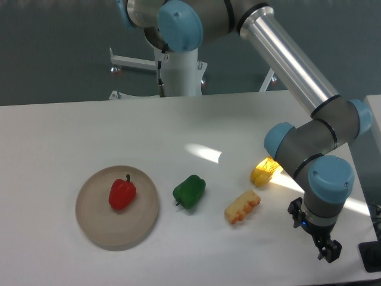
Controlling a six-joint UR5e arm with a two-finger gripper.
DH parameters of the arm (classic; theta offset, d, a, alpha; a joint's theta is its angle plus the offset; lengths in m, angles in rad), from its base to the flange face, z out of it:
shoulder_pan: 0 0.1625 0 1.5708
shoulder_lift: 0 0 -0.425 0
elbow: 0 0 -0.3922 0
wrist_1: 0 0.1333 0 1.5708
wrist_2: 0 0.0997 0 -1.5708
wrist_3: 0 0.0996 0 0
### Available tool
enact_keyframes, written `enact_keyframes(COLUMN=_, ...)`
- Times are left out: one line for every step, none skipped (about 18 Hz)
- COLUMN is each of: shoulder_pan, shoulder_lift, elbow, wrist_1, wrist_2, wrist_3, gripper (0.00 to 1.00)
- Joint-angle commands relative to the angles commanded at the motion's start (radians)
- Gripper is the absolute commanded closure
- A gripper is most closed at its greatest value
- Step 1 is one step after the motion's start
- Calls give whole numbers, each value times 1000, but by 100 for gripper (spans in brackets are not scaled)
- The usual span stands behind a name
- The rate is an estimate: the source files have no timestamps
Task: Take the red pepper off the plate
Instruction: 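Begin moving the open gripper away from the yellow items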
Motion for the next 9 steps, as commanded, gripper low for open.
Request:
enact_keyframes(shoulder_pan=0, shoulder_lift=2, elbow=-2, wrist_1=0, wrist_2=0, wrist_3=0, gripper=0)
enact_keyframes(shoulder_pan=-2, shoulder_lift=6, elbow=-5, wrist_1=-2, wrist_2=0, wrist_3=0, gripper=0)
enact_keyframes(shoulder_pan=-5, shoulder_lift=8, elbow=-8, wrist_1=-2, wrist_2=2, wrist_3=-3, gripper=0)
enact_keyframes(shoulder_pan=-12, shoulder_lift=11, elbow=-11, wrist_1=-2, wrist_2=3, wrist_3=-3, gripper=0)
enact_keyframes(shoulder_pan=-20, shoulder_lift=17, elbow=-17, wrist_1=-2, wrist_2=5, wrist_3=-3, gripper=0)
enact_keyframes(shoulder_pan=-23, shoulder_lift=23, elbow=-31, wrist_1=-2, wrist_2=5, wrist_3=-5, gripper=0)
enact_keyframes(shoulder_pan=-23, shoulder_lift=31, elbow=-40, wrist_1=-3, wrist_2=5, wrist_3=-6, gripper=0)
enact_keyframes(shoulder_pan=-23, shoulder_lift=40, elbow=-54, wrist_1=-3, wrist_2=5, wrist_3=-15, gripper=0)
enact_keyframes(shoulder_pan=-23, shoulder_lift=51, elbow=-66, wrist_1=-3, wrist_2=3, wrist_3=-26, gripper=0)
